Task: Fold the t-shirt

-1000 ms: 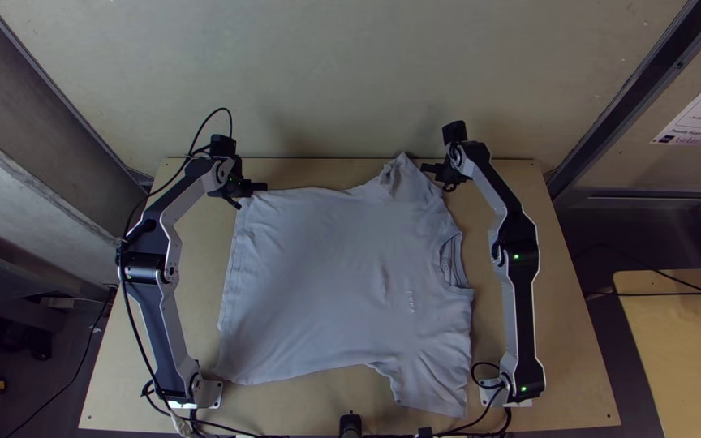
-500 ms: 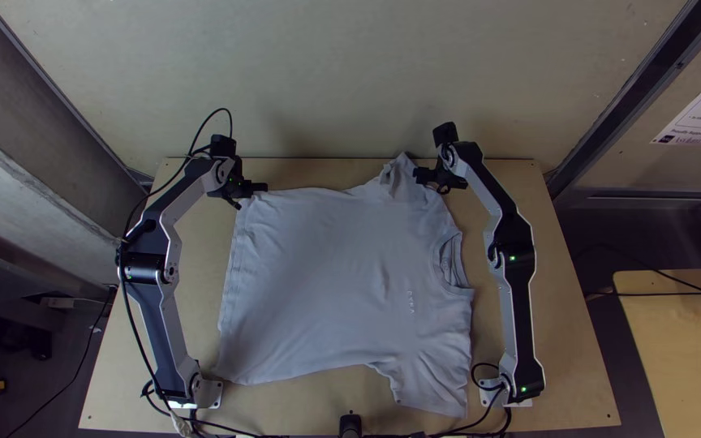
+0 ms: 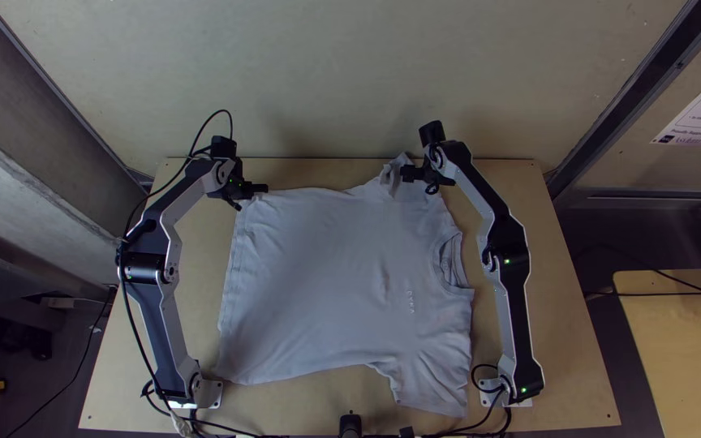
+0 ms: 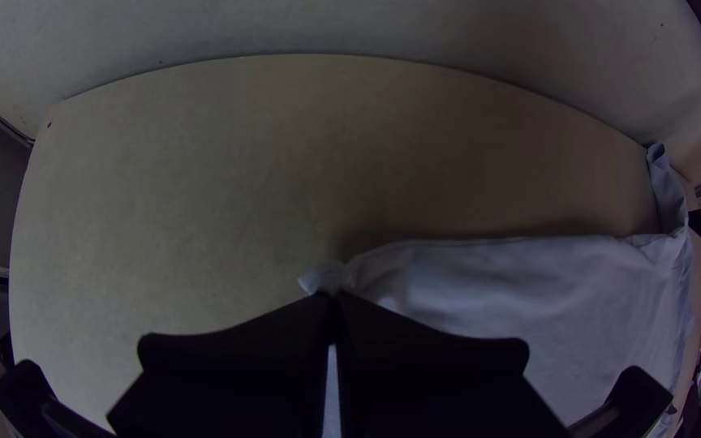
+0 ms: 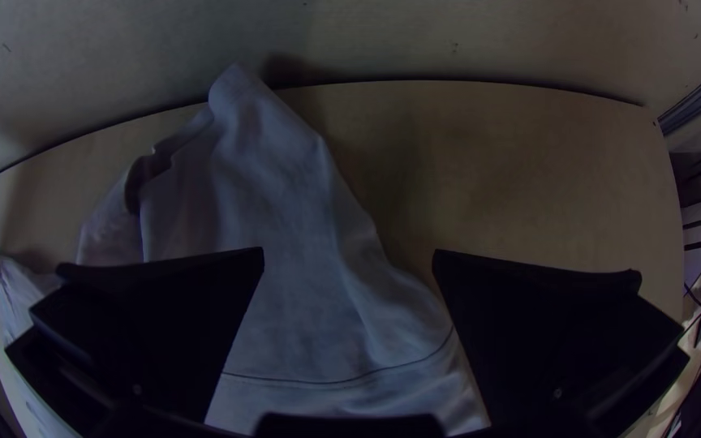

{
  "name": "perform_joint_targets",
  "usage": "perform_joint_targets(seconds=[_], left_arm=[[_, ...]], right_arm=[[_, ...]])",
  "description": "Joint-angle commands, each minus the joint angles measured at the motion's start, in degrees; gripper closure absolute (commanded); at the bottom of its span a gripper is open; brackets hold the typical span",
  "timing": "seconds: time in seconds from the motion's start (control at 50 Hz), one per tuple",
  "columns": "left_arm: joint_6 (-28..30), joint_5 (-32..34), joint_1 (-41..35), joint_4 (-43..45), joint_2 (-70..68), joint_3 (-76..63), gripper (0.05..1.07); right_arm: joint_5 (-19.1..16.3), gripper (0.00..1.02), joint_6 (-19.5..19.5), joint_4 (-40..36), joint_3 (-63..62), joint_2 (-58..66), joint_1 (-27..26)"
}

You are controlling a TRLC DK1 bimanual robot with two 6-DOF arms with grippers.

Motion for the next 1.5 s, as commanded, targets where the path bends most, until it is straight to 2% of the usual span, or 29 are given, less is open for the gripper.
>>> perform_joint_targets(seconds=[0.0,0.04,0.1,0.24,0.28,0.7,0.94,1.18,1.34,1.48], left_arm=[[-0.72,0.57,0.61,-0.83,-2.38,-1.78,1.04],[-0.63,0.66,0.79,-0.91,-2.47,-1.86,1.04],[-0.55,0.66,1.14,-0.91,-2.73,-2.13,1.04],[-0.37,0.83,1.66,-0.91,-3.0,-2.39,1.04],[-0.37,1.01,1.75,-0.91,-3.0,-2.39,1.04],[-0.55,1.19,3.25,-0.65,-3.35,0.16,1.04],[-4.85,1.19,5.27,-0.74,0.61,6.66,1.04],[-5.2,1.19,5.18,-1.18,1.84,10.88,1.04],[-4.24,1.19,5.27,-4.78,0.78,9.74,1.04],[-3.89,1.27,5.53,-4.34,-2.82,6.13,1.04]], right_arm=[[0.08,0.19,1.76,0.22,1.7,3.48,-0.93],[0.08,0.29,2.2,0.31,1.7,4.01,-1.37],[-0.71,0.5,2.46,0.31,1.7,4.63,-1.72],[-2.47,0.86,2.38,0.14,1.7,5.06,-1.9],[-2.65,1.0,2.38,0.22,1.7,4.8,-1.9],[-2.56,1.0,2.46,-0.74,-0.5,-5.48,-4.62],[-2.56,1.0,2.46,-0.83,-0.41,-6.62,-7.08],[-2.56,1.0,2.38,-1.18,-0.77,-7.15,-7.7],[-2.56,1.0,1.85,-4.52,-3.23,-9.53,-7.35],[-2.56,1.0,0.97,-4.87,-7.53,-13.57,-7.26]])
